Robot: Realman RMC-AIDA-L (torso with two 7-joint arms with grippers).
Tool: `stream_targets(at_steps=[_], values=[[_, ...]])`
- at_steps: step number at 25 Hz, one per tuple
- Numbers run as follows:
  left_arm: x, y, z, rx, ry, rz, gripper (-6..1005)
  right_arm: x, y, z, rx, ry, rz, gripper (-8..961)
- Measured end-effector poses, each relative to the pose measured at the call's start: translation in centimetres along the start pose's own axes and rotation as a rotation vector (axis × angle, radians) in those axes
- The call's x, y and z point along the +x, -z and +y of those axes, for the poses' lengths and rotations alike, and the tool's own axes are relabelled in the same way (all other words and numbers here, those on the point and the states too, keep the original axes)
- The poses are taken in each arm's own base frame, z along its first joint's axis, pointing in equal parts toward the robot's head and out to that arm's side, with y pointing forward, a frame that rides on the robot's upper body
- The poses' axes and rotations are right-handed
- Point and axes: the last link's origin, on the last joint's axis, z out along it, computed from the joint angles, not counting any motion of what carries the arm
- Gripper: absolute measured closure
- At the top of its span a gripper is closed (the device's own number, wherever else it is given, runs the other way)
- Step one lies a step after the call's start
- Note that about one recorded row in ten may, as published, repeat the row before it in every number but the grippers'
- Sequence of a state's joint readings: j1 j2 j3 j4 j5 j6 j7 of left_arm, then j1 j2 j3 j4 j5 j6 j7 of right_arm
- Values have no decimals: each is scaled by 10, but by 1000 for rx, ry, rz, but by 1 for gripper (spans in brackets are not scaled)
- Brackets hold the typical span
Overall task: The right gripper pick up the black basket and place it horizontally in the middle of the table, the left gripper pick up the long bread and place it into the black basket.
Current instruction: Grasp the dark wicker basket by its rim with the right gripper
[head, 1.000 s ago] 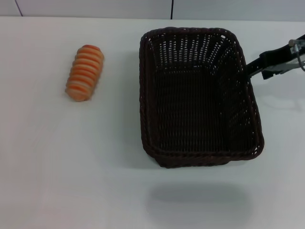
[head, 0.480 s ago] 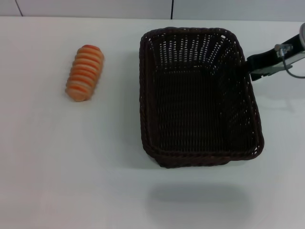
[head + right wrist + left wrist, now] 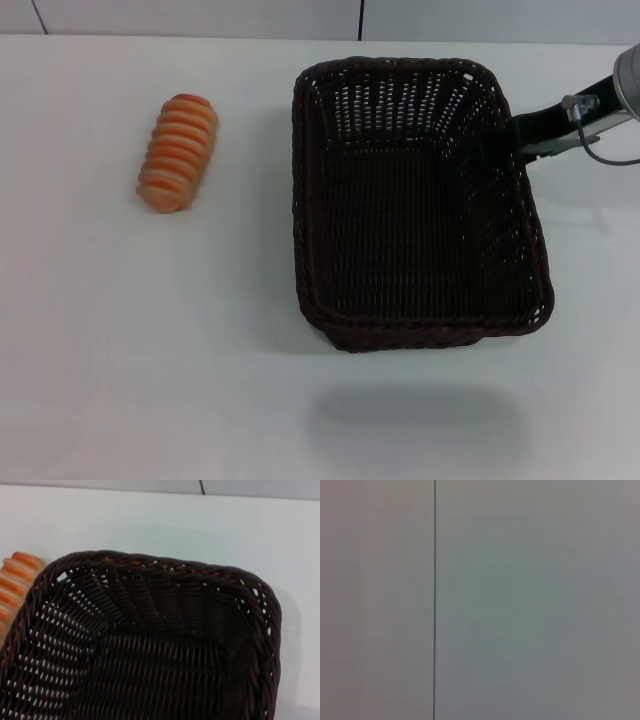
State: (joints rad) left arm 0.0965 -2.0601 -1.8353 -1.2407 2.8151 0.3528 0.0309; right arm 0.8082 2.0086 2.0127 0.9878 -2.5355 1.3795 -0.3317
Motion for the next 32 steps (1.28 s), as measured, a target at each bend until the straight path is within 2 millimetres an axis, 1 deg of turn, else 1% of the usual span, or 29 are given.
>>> stream_targets(at_steps=[2,12,16,18,23,27,32], values=[[0,0,0,1,0,1,140,-1,0,0,1,3,-8,311],[0,0,-2,5,0,1,140,-1,-11,3,-23,19,-12,454],[2,-1,-1,4,-4,1,141,3,-17,4,-15,49,7,515],[2,-1,-1,3,-4,2,141,6,-22,10,-12,92,26,547],[2,-1,-2,6,-5,2,141,8,-24,19,9,172,22,631],[2,-1,-2,6,-5,1,141,6,-21,22,15,199,9,758],[1,1,-4,10,-3,-2,141,5,-15,23,42,249,-13,759]])
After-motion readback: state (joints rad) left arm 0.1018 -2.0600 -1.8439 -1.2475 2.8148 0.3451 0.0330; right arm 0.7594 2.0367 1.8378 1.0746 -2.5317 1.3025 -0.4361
